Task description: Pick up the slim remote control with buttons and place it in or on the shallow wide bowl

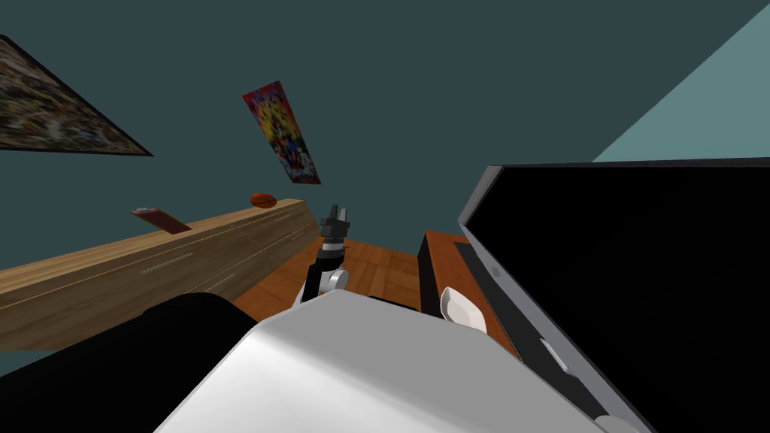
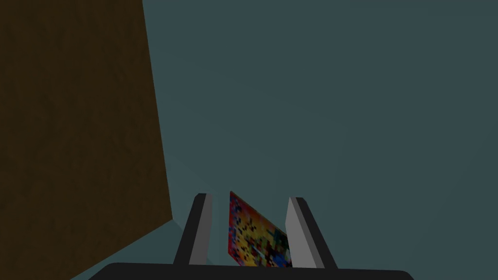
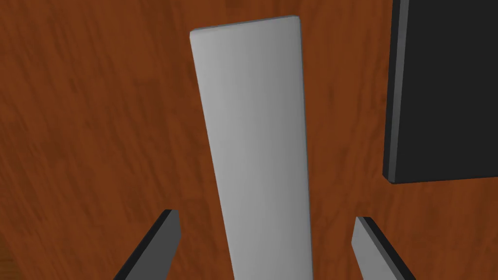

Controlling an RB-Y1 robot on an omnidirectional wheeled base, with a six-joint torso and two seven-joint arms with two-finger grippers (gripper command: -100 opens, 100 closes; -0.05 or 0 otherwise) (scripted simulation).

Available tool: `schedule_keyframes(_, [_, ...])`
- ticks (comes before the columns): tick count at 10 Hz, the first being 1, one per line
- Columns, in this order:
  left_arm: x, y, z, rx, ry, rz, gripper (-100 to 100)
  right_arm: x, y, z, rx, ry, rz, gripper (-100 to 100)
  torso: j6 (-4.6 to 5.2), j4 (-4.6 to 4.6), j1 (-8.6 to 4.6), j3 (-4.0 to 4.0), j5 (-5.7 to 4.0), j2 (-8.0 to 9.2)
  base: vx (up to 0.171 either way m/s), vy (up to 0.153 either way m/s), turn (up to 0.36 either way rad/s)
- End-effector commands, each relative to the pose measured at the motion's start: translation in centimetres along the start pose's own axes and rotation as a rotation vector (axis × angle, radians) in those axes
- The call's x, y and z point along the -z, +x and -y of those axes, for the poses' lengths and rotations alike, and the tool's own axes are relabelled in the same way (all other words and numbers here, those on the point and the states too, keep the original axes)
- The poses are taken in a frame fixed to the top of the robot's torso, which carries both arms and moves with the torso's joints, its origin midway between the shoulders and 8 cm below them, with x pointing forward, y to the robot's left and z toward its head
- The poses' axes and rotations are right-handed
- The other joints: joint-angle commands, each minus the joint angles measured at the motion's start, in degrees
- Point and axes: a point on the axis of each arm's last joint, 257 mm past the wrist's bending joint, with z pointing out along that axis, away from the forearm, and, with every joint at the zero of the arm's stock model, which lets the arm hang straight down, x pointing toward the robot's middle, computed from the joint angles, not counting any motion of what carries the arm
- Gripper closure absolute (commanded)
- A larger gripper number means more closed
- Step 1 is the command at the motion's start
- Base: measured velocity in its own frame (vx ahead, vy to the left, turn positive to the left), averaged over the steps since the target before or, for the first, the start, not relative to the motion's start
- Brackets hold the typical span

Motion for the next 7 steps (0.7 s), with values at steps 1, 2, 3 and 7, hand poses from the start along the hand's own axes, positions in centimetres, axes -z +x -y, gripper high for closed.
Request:
schedule_keyframes(1, [0.0, 0.0, 0.0, 0.000, 0.000, 0.000, 0, 0.0, 0.0, 0.0, 0.000, 0.000, 0.000, -100, 0.00, 0.00, 0.00, 0.00, 0.00, 0.00, 0.050, -0.016, 0.005])
schedule_keyframes(2, [0.0, 0.0, 0.0, 0.000, 0.000, 0.000, 0, 0.0, -0.1, 0.1, -0.003, 0.003, 0.002, 0, 0.01, 0.03, 0.08, 0.10, 0.02, 0.20, 0.009, -0.002, -0.006])
schedule_keyframes(3, [0.0, 0.0, 0.0, 0.000, 0.000, 0.000, 0, -1.0, -0.2, 1.0, 0.002, 0.003, 0.000, -100, -0.03, 0.08, 0.09, 0.19, 0.02, 0.33, 0.006, -0.033, -0.052])
schedule_keyframes(7, [0.0, 0.0, 0.0, 0.000, 0.000, 0.000, 0, -2.4, -0.4, 2.4, 0.013, 0.003, -0.002, -100, -0.02, 0.09, 0.04, 0.22, 0.00, 0.38, 0.012, -0.026, -0.037])
